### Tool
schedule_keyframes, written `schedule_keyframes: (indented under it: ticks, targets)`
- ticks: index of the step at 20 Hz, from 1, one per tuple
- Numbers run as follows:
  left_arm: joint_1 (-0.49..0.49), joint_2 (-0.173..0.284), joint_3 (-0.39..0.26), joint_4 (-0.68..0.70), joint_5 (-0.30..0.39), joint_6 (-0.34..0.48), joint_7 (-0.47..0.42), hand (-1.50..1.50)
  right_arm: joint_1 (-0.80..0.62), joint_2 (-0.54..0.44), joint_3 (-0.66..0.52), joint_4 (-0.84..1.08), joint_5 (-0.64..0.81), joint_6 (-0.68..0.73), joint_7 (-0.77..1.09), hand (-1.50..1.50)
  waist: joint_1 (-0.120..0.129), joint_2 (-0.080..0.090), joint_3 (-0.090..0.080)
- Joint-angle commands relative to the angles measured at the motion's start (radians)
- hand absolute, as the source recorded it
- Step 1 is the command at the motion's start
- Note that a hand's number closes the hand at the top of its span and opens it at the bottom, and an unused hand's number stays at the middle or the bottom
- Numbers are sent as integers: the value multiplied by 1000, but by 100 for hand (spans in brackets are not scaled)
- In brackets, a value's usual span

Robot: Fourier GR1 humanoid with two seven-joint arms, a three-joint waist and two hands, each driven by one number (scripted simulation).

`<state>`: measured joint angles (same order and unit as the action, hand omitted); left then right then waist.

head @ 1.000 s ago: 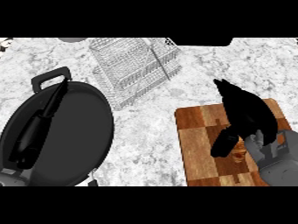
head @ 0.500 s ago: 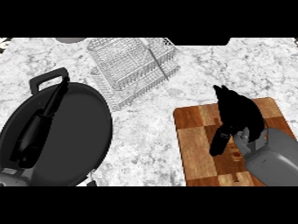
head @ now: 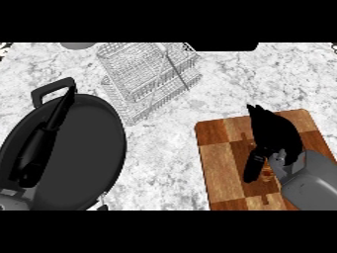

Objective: Pick the croissant from the cutting board and place it in the tiered basket

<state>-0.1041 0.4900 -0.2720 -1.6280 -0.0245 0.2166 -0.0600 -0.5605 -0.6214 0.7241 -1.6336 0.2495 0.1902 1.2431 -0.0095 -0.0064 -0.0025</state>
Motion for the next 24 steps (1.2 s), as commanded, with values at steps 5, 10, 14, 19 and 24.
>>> schedule_keyframes:
  ticks: [5,10,14,19,24]
  targets:
    - [26,-7,18,-3,10,-29,-19,0,22,-26,-45,-78,107,18,243,-150,0,0,0]
    - [4,-2,26,-52,-7,-39,36,0,92,-39,-90,-86,116,37,188,-150,5,0,2]
    - [25,-55,-13,-36,-70,8,19,0,128,1,-87,-47,164,26,155,-150,8,3,2]
    - [41,-47,30,0,-43,-28,-39,0,157,17,-145,-39,193,24,131,-150,8,4,1]
    - [-3,-69,29,-7,-67,-35,7,0,191,73,-158,7,272,2,92,-150,6,5,2]
